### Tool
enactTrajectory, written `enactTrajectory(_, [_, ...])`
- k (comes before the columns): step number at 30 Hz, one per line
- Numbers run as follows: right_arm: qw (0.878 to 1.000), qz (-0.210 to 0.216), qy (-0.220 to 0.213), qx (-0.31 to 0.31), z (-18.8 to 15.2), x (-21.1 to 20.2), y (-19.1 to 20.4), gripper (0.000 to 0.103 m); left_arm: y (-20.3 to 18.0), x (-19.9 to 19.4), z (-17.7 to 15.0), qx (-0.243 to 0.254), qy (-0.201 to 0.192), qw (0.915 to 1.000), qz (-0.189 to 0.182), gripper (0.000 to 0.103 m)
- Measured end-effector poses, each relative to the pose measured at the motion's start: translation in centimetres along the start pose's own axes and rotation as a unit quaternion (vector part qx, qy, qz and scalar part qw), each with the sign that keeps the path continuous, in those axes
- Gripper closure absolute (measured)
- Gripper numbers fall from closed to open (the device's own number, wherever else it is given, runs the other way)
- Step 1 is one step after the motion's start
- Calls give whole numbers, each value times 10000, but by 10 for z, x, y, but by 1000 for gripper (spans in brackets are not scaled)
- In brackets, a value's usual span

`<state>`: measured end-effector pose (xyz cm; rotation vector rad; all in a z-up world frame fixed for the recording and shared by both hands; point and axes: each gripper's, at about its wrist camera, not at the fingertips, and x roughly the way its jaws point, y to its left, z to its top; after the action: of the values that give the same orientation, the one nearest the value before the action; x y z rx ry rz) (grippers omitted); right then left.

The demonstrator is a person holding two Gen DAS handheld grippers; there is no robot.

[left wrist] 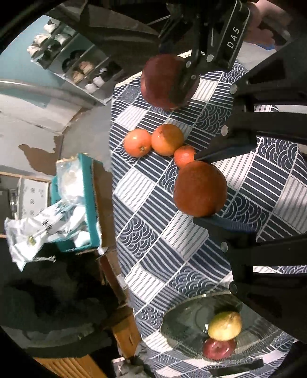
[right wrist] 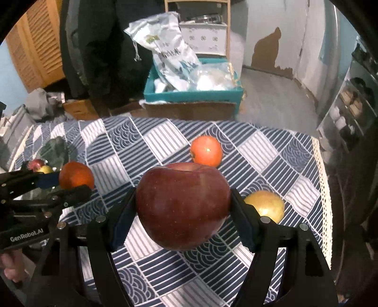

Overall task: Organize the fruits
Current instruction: 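Lift the orange with the left tool while the right tool lifts the red apple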

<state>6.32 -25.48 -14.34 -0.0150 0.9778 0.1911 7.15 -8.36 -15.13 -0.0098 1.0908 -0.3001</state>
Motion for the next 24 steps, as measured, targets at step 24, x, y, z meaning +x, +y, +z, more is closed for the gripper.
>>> enactTrajectory(24, [9962, 454, -674, -301, 27, -64, 51, 28, 30, -95, -8, -66, -893, 9959, 157, 57])
